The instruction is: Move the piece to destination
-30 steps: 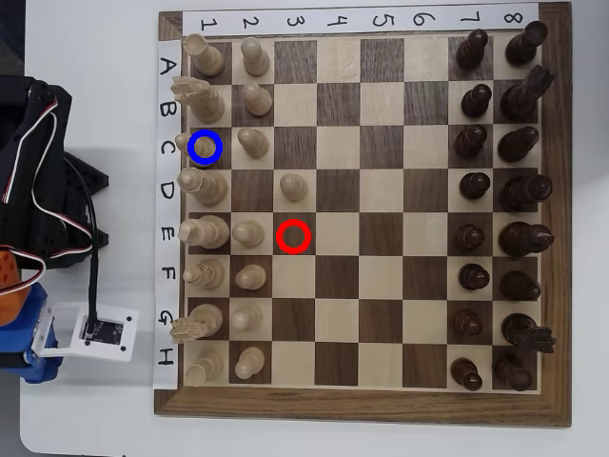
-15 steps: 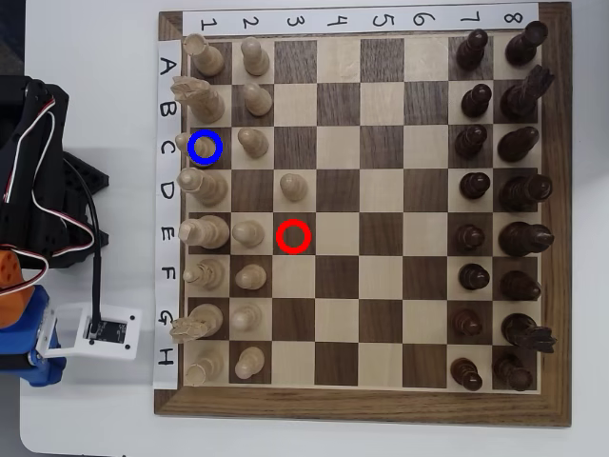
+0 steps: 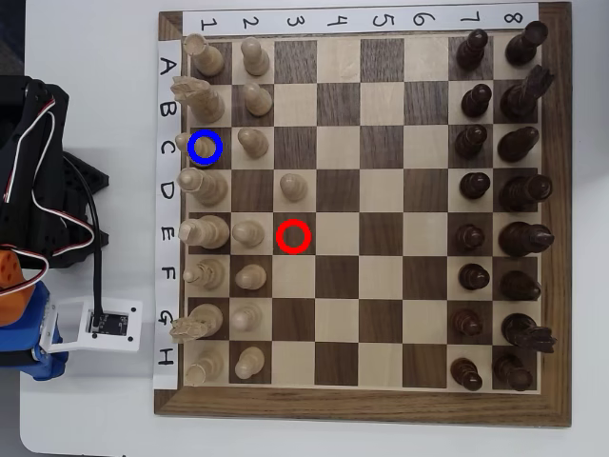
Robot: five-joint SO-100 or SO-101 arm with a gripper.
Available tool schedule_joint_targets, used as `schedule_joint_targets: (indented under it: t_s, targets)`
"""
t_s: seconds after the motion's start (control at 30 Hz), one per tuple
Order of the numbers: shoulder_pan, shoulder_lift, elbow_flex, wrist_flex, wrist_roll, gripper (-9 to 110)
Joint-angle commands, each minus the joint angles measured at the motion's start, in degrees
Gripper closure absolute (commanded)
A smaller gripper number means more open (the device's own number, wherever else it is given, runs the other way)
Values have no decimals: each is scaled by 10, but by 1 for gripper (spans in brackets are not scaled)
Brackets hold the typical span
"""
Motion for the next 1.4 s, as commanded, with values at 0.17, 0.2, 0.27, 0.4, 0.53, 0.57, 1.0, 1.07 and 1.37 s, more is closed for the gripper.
schedule_joint_targets:
  t_s: [0.17, 0.2, 0.27, 0.4, 0.53, 0.57, 1.0, 1.07, 1.37]
  targets:
    - [-4, 33, -23, 5, -8, 101]
    - [-5, 33, -23, 5, -11, 101]
    - [-5, 33, -23, 5, -10, 101]
    - [7, 33, -22, 4, 5, 101]
    - [11, 33, -22, 3, 8, 101]
    - [11, 33, -22, 3, 10, 101]
    - [22, 33, -22, 3, 19, 101]
    - [27, 33, -22, 3, 25, 101]
    - [33, 33, -22, 2, 33, 101]
